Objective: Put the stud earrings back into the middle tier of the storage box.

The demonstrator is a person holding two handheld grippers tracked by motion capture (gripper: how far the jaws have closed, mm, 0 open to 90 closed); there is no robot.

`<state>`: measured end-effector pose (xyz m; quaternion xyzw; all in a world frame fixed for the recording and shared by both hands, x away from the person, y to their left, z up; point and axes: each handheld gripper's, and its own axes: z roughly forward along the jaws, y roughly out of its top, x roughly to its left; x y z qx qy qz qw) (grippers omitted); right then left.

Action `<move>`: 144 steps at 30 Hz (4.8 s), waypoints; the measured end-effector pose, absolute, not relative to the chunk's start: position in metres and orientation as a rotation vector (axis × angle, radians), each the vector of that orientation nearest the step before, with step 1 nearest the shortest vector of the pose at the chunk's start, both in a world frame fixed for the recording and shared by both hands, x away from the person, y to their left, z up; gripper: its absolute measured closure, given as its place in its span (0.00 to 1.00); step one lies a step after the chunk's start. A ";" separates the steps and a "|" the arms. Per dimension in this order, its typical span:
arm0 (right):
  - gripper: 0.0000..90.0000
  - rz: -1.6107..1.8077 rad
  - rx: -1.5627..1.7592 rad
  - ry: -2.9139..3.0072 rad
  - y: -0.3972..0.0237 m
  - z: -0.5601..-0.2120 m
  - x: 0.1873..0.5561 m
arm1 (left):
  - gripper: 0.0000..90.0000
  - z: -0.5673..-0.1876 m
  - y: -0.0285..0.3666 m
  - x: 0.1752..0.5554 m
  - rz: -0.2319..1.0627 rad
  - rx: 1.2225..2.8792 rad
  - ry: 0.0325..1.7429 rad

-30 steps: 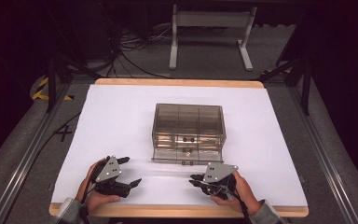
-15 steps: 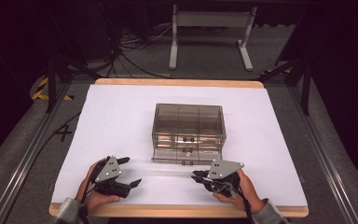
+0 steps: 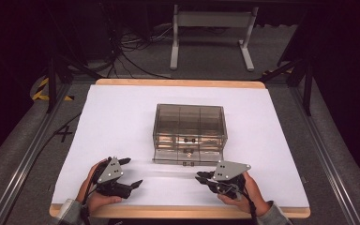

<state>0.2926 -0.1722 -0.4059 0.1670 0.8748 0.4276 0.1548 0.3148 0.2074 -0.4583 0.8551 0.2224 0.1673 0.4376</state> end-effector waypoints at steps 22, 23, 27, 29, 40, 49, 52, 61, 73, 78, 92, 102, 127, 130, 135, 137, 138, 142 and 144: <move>0.91 1.256 0.484 2.399 -0.161 -0.369 0.315 | 0.17 -0.459 0.206 0.316 0.405 2.135 0.549; 0.91 1.256 0.484 2.399 -0.161 -0.369 0.315 | 0.17 -0.459 0.206 0.316 0.405 2.135 0.549; 0.92 1.258 0.503 2.399 -0.155 -0.368 0.325 | 0.17 -0.459 0.206 0.316 0.401 2.138 0.548; 0.91 1.255 0.509 2.395 -0.153 -0.369 0.329 | 0.17 -0.459 0.206 0.316 0.403 2.138 0.550; 0.92 1.234 0.533 2.415 -0.142 -0.375 0.345 | 0.16 -0.459 0.207 0.316 0.406 2.128 0.558; 0.92 1.195 0.575 2.437 -0.137 -0.382 0.353 | 0.16 -0.458 0.207 0.316 0.409 2.127 0.562; 0.92 1.178 0.581 2.449 -0.135 -0.385 0.355 | 0.16 -0.458 0.208 0.316 0.415 2.121 0.570; 0.92 1.157 0.614 2.467 -0.136 -0.392 0.357 | 0.16 -0.458 0.208 0.315 0.422 2.121 0.568; 0.91 1.156 0.637 2.480 -0.143 -0.396 0.359 | 0.16 -0.458 0.208 0.316 0.415 2.120 0.567; 0.92 1.134 0.631 2.488 -0.142 -0.397 0.360 | 0.16 -0.459 0.207 0.316 0.416 2.127 0.567; 0.83 1.123 0.651 2.464 -0.143 -0.397 0.361 | 0.16 -0.458 0.207 0.315 0.421 2.124 0.568; 0.83 1.171 0.655 2.407 -0.160 -0.385 0.355 | 0.27 -0.457 0.209 0.315 0.426 2.109 0.589; 0.86 1.242 0.760 2.165 -0.234 -0.354 0.351 | 0.76 -0.451 0.197 0.302 0.349 2.107 0.468; 0.90 1.246 0.779 2.142 -0.239 -0.354 0.353 | 0.81 -0.450 0.196 0.301 0.348 2.103 0.450; 0.95 1.275 0.791 2.117 -0.244 -0.354 0.355 | 0.94 -0.442 0.202 0.299 0.344 1.999 0.436; 0.97 1.271 0.790 2.102 -0.243 -0.353 0.355 | 0.97 -0.442 0.200 0.299 0.360 2.005 0.446; 0.97 1.265 0.795 2.098 -0.243 -0.354 0.355 | 0.98 -0.442 0.199 0.299 0.368 2.011 0.442; 0.99 1.249 0.799 2.091 -0.240 -0.357 0.358 | 1.00 -0.441 0.192 0.298 0.381 1.993 0.432; 0.99 1.243 0.797 2.088 -0.238 -0.357 0.359 | 1.00 -0.441 0.189 0.298 0.372 1.990 0.427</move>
